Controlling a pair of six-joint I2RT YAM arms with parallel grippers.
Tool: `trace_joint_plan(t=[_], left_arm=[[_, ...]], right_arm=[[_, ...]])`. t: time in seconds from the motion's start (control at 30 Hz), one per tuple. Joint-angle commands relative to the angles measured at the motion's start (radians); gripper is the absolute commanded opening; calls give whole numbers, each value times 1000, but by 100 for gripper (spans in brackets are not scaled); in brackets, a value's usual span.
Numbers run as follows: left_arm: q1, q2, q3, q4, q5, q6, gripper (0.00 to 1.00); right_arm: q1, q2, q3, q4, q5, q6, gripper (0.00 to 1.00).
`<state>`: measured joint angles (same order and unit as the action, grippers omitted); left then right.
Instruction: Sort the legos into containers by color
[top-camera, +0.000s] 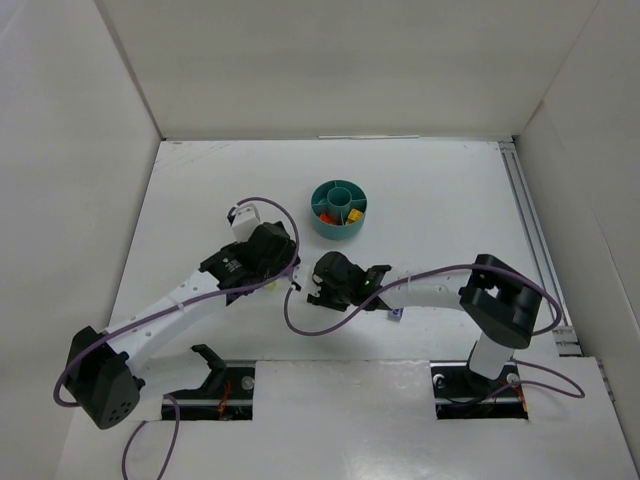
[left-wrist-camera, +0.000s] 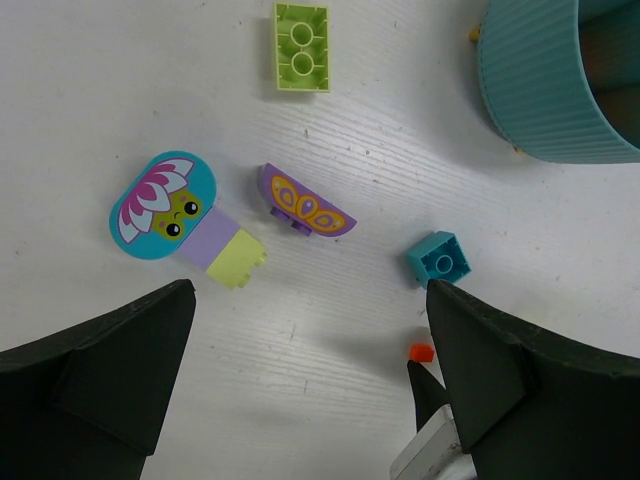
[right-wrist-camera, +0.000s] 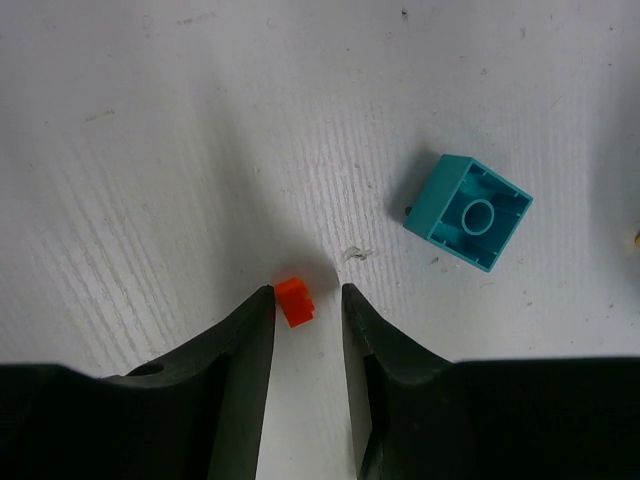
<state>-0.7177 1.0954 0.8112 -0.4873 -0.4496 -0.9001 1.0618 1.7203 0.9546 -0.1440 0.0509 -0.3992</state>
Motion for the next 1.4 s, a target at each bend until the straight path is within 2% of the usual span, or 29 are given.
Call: trace_joint_plan(t=[0.0,0.1,0.17,0.37,0.57,0.77,0.9,1.03,1.1,1.27,1.3,1.37], left_arm=[[1,-3,3,-5,-27,-8,100],[1,6,3,-5,-27,-8,100],[1,15,12,-5,-27,-8,100],[1,44,43,-5,-47,-8,100],[1,109,98,6,-57,24,100],[23,179,146,24,-38,44,100],[52,202,167,35,-26,64,100],[99,202,178,56,-5,96,100],[129,202,178,65,20,107,100],[216,212,158,76,63,125,100],[237,212,158,76,75,125,100],[248,212,148,85,75,135,100]], right_arm=[[0,16,26,34,-20,7,38],[0,7,15,34,-20,16,35],[0,7,15,34,-20,16,28],[0,-40,6,34,-11,26,15],[-9,-140,-4,12,35,26,14],[-118,-192,9,12,10,-6,14],[-215,-192,111,-19,-11,-44,14],[-235,-171,164,-28,-29,-84,14],[-249,-159,164,-39,-39,-84,15],[-293,-113,118,-29,-111,-52,26],[-293,-101,102,-29,-123,-52,33],[-273,-91,87,-29,-143,-61,39]])
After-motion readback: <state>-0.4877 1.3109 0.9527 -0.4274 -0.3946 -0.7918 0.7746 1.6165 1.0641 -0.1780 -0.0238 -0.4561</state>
